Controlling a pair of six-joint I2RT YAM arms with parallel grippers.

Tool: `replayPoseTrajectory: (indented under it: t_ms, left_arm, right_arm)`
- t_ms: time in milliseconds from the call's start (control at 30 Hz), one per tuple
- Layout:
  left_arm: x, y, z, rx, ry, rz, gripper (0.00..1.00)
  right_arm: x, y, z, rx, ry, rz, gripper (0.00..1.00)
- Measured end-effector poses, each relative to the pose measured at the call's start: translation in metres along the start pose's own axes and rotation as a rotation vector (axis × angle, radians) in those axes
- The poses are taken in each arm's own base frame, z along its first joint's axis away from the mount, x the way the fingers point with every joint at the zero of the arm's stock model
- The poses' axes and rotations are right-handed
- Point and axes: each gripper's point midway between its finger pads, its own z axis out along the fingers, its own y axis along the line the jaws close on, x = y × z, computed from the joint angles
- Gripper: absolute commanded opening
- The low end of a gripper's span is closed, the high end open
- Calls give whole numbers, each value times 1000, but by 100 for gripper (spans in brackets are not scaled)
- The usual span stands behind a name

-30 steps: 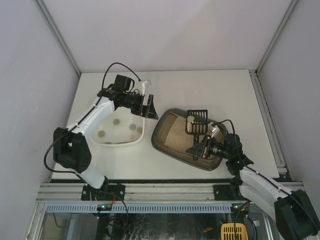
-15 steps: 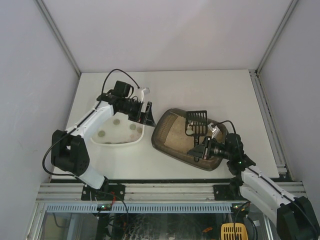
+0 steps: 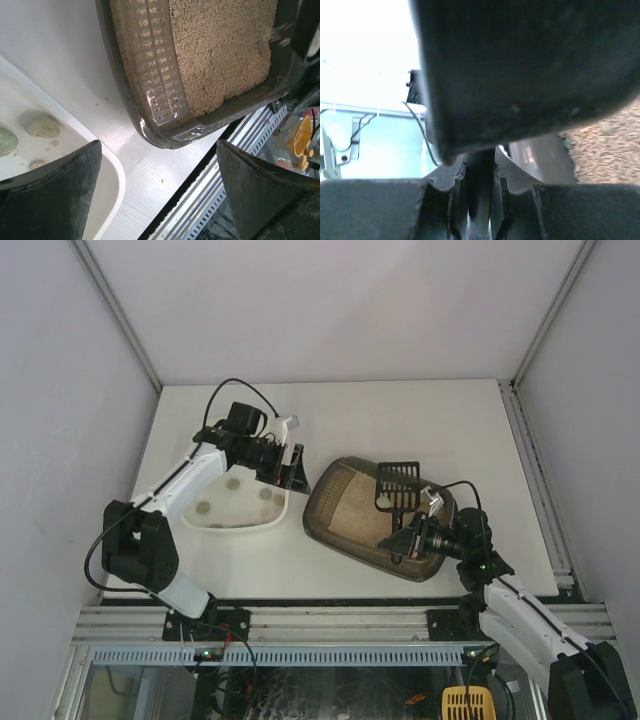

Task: Clean the litter box

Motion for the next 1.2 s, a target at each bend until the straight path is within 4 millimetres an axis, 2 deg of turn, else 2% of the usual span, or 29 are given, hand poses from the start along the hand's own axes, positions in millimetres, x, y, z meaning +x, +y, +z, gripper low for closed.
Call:
replayPoseTrajectory:
  t_ms: [67, 200, 367, 467, 533, 600, 733, 833, 900, 1000, 1133, 1200]
  left_arm:
    - [0, 0, 0, 0, 0, 2, 100]
    - [0, 0, 0, 1, 2, 1, 100]
    - [2, 0, 0, 0, 8, 5, 100]
    - [3, 1, -1, 0, 13, 10, 100]
    - [4, 1, -1, 0, 14, 11, 100]
    - [4, 1, -1, 0, 15, 10, 100]
    - [10, 3, 2, 0, 29, 3, 100]
    - [14, 4, 3, 0, 38, -4, 100]
    - [14, 4, 3, -1, 38, -7, 100]
    - [13, 6, 4, -6, 32, -7, 100]
    - [13, 12, 5, -40, 26, -10, 100]
    - [11, 16, 1, -77, 8, -2, 100]
  right_arm:
    - [8, 5, 1, -18, 35, -2, 0]
    - [-6, 5, -3, -17, -22, 7, 0]
    - [13, 15, 3, -26, 89, 14, 0]
    - [1, 5, 0, -12, 25, 54, 0]
    - [5, 4, 3, -3, 45, 72, 0]
    - [11, 7, 5, -13, 71, 75, 0]
    - [1, 11, 3, -15, 32, 63, 0]
    - [9, 25, 9, -11, 92, 25, 0]
    - [6, 32, 8, -35, 91, 8, 0]
    - [-4, 22, 7, 6, 40, 22, 0]
    - [9, 22, 9, 13, 97, 43, 0]
    - [0, 22, 7, 14, 60, 43, 0]
